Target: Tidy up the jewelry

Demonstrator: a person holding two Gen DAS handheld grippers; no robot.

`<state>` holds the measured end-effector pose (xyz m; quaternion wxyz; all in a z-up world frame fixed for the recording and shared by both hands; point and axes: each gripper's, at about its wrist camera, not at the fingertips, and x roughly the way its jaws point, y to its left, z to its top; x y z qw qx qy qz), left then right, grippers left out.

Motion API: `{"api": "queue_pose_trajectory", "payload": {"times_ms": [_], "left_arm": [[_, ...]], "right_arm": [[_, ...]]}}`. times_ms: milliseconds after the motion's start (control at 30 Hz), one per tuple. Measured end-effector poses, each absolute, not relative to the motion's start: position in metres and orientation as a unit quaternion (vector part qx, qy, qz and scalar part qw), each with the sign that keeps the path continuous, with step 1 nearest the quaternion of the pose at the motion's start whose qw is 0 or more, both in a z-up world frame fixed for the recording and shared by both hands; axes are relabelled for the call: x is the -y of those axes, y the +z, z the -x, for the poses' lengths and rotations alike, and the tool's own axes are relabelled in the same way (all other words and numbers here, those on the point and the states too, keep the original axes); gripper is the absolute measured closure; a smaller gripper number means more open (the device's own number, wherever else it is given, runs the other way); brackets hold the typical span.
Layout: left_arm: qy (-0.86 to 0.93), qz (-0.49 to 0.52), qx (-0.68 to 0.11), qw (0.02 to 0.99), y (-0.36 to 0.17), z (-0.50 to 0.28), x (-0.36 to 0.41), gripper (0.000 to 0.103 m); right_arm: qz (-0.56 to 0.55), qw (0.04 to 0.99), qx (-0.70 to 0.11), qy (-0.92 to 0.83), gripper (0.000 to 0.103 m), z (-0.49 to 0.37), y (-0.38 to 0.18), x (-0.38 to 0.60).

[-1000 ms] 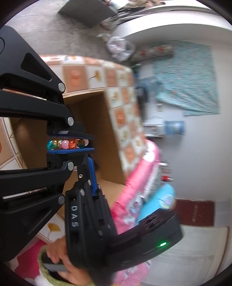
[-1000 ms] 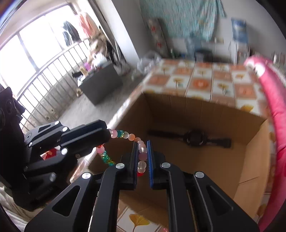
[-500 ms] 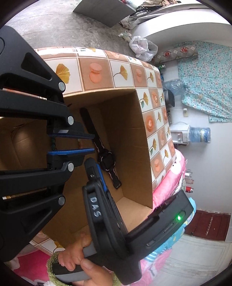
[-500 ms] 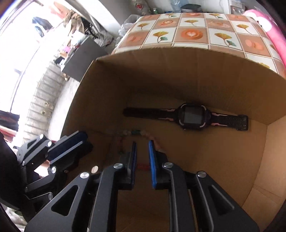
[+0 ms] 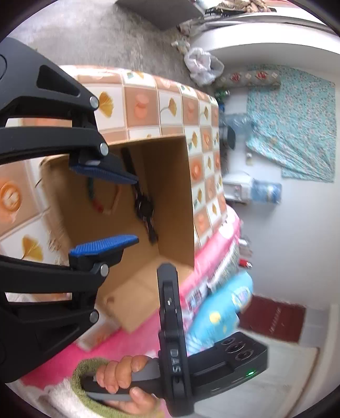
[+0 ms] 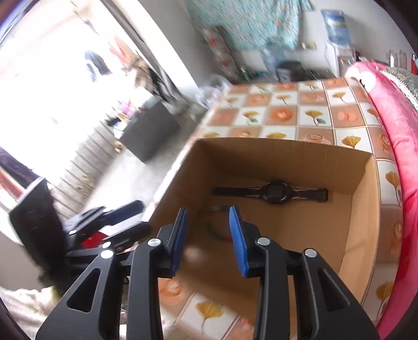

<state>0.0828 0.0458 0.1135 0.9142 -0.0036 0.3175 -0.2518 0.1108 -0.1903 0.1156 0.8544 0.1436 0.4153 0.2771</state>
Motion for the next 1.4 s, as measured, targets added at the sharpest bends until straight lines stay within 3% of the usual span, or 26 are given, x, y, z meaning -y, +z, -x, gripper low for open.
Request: {"api": "queue_pose_trajectory", "payload": {"times_ms": [67,300,700,933,1233,1400], "left_arm": [[-0.277,0.026,-0.314,0.908,0.107,-0.062,-0.052,0.057],[-0.257,0.047,-0.396,0.88,0.051,-0.045,-0.048,0.056],[-0.22,0.067,-0.399,0.888,0.024,-0.043,-0.046,0.056],[-0.215,0.015,-0.446,0.868,-0.015,-0.031,-0.027,0.056],[-0.236,-0.038,-0.45,0.861,-0.031,-0.02,0.004,0.056],[-0.239,-0.06,-0.443,0.862,-0.032,-0.021,0.013,0.056]], "right_arm": [[-0.159,0.849,-0.412,0.289,0.068,-0.086,0.11,0.196],[-0.196,0.829,-0.475,0.22,0.068,-0.051,0.044,0.22],[-0.211,0.851,-0.444,0.187,0.069,-0.041,0.022,0.224],[-0.078,0.864,-0.475,0.149,0.069,-0.008,-0.018,0.182],[0.065,0.883,-0.446,0.129,0.071,-0.012,-0.016,0.156],[0.098,0.874,-0.456,0.139,0.077,-0.019,-0.026,0.144]]}}
